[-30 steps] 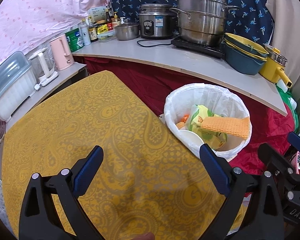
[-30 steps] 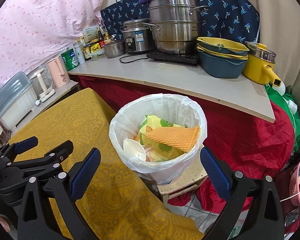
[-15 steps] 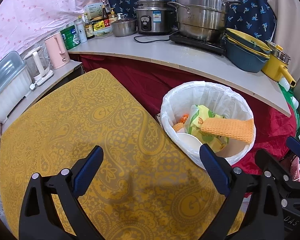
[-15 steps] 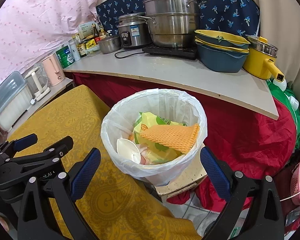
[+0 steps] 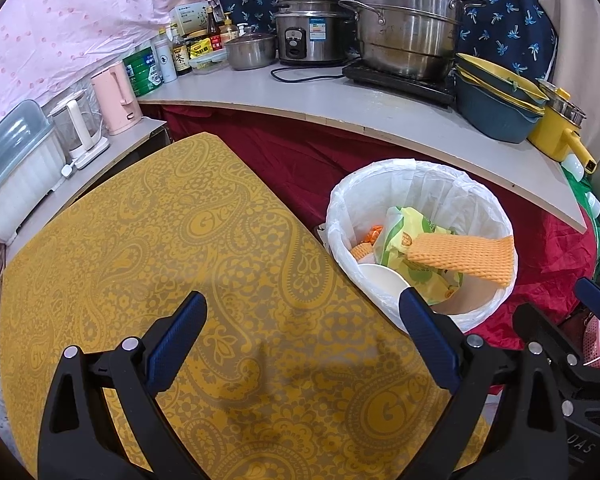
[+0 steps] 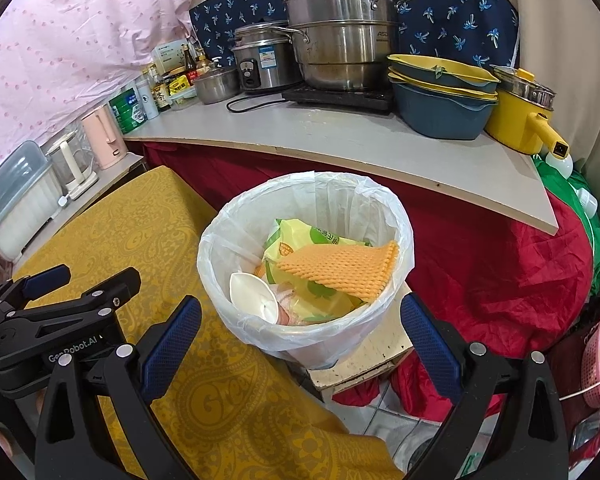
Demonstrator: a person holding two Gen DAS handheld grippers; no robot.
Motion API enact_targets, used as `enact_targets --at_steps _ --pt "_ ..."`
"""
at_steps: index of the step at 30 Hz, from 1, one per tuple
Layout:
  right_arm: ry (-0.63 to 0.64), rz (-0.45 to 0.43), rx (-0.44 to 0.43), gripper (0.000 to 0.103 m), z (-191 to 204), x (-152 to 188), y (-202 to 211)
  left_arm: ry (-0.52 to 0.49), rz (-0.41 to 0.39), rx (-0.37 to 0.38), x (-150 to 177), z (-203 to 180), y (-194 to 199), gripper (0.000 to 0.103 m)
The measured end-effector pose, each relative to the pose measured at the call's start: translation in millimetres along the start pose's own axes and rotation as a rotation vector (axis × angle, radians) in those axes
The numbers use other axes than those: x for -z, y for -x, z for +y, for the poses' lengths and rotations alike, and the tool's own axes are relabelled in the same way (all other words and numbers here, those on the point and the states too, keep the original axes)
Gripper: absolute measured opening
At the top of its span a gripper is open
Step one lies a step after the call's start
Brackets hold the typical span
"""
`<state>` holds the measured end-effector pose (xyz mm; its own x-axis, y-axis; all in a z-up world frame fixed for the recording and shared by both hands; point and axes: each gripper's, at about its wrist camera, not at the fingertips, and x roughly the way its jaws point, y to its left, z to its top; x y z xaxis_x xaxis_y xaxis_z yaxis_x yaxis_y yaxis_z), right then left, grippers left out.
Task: Collect trash
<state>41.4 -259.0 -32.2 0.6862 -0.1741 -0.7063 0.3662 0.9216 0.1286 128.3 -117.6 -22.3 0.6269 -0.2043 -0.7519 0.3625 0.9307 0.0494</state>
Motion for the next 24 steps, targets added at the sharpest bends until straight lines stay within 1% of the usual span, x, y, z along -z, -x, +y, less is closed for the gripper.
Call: enact_targets --at_steps 24 --pt "-0.009 -0.004 0.004 0.096 -1.4 4.8 4.6 -0.012 -0.007 -0.006 4.1 -2.5 5.8 0.092"
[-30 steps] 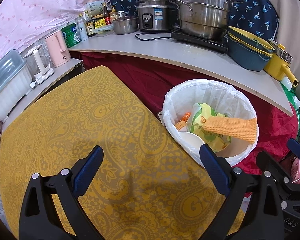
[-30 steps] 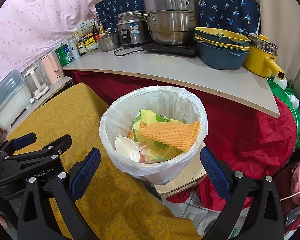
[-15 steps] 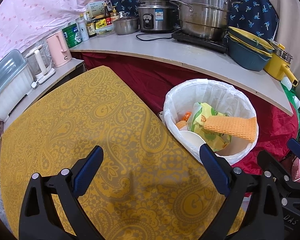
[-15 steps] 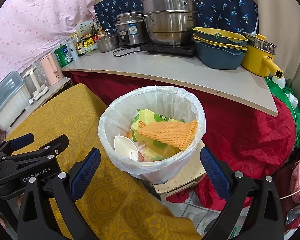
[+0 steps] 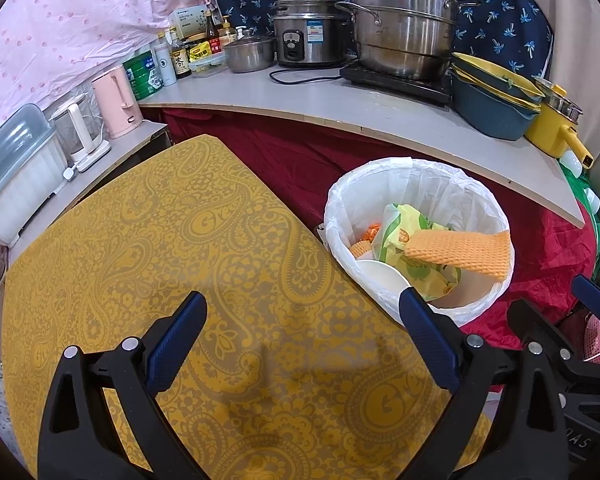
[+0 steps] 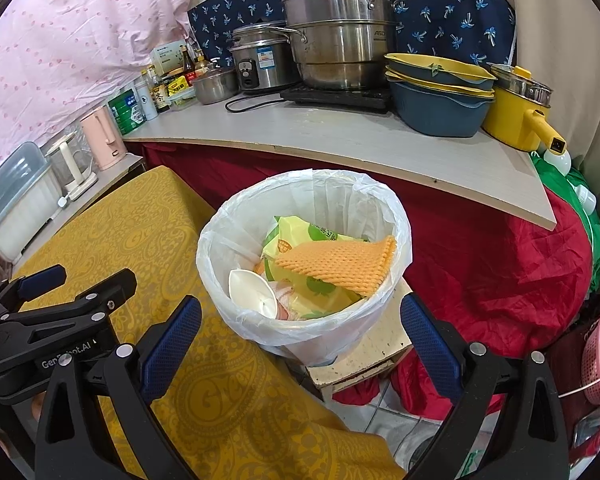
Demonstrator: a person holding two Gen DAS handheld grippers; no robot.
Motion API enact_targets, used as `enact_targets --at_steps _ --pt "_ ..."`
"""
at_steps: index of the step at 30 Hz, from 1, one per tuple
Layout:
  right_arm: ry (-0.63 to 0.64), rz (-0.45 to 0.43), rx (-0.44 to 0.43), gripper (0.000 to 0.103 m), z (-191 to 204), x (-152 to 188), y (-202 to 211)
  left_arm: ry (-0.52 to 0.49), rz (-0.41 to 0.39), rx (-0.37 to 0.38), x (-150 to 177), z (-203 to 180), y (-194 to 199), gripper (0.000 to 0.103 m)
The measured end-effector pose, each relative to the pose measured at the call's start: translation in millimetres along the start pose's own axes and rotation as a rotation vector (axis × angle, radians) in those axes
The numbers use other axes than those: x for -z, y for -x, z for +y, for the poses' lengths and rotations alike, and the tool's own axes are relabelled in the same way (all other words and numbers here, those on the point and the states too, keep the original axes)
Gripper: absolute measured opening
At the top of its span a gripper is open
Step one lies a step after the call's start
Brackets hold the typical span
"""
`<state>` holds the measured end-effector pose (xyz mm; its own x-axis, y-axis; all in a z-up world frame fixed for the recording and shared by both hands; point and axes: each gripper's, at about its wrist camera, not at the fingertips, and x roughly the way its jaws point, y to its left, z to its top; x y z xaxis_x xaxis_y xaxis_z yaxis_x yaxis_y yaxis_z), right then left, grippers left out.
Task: Collect trash
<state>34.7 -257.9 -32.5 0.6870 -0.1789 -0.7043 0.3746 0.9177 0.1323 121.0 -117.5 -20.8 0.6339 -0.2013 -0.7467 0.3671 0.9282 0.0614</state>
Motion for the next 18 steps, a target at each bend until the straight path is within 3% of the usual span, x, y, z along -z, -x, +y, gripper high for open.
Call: enact_targets --at_steps 18 --pt "0.003 0.01 0.009 0.096 -0.7 8.7 -4.9 0.0 0.004 -0.005 7.2 -3.0 -3.3 0.092"
